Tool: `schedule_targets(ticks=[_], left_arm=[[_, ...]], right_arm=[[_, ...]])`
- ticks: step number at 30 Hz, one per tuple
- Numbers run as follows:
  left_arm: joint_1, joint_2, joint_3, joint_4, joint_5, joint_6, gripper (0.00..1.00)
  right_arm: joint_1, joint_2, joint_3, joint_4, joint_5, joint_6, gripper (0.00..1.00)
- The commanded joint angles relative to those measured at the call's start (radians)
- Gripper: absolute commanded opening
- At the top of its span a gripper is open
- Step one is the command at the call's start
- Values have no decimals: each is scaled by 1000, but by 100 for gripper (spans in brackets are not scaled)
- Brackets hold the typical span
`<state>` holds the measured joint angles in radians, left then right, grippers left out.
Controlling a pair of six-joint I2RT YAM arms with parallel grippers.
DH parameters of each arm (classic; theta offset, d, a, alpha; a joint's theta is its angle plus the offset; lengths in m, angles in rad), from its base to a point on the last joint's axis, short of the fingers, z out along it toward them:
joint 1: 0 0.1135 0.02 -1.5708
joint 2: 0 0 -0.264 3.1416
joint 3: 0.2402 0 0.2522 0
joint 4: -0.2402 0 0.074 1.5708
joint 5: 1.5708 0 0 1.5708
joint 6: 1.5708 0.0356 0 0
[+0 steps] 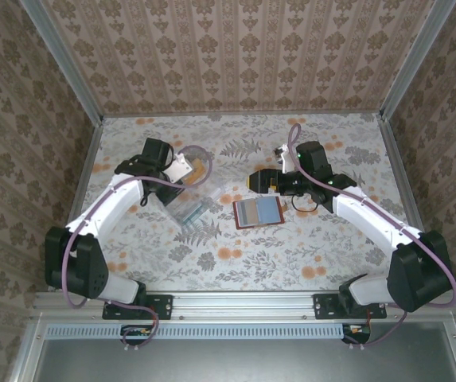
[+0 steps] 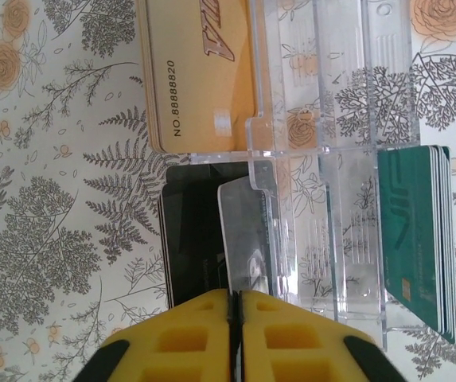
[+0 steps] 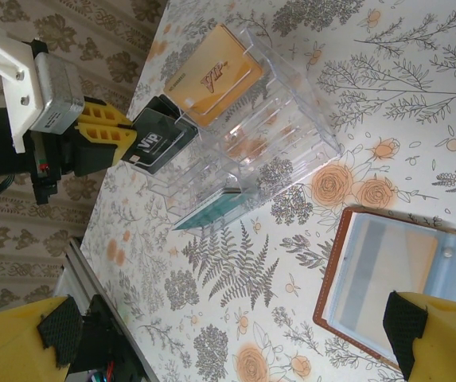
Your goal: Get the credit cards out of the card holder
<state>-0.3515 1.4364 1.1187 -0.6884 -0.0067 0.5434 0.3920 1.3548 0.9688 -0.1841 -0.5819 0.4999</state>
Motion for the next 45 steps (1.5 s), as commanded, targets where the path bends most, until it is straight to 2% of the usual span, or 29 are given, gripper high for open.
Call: schedule_targets(ticks=[1, 5, 7, 20, 25, 31, 34, 35, 37, 40, 44, 45], left_arm=[[9, 26, -28, -12, -4, -3, 15], [11, 35, -34, -4, -7, -4, 23], [10, 37, -40, 2, -14, -8, 31], [11, -7, 37, -45, -42, -25, 43], [11, -43, 74, -63, -50, -38, 51], [17, -100, 100, -42, -47, -104, 74], [19, -138, 95, 2, -33, -183, 96], [20, -157, 88, 24, -35, -221, 100], [24, -191, 72, 63, -43, -297, 100], [32, -248, 32, 127, -47, -440, 100], [36, -305, -15, 176, 47, -585, 100], [37, -311, -20, 178, 73, -627, 97]], right_arm=[[7, -3, 10, 4, -2, -2, 100], [7, -6, 2, 6, -1, 0, 100], [8, -8, -1, 6, -1, 1, 100], [8, -14, -8, 11, -4, 7, 100], [8, -14, -13, 14, -6, 12, 100], [14, -12, -14, 11, 5, 15, 100], [21, -10, -13, 0, 31, 10, 100], [24, -6, -13, -6, 42, 6, 100], [30, -2, -15, -24, 81, -1, 99], [31, 8, -29, -42, 141, -7, 90], [33, 28, -55, -52, 207, -11, 68], [33, 29, -61, -54, 218, -13, 64]])
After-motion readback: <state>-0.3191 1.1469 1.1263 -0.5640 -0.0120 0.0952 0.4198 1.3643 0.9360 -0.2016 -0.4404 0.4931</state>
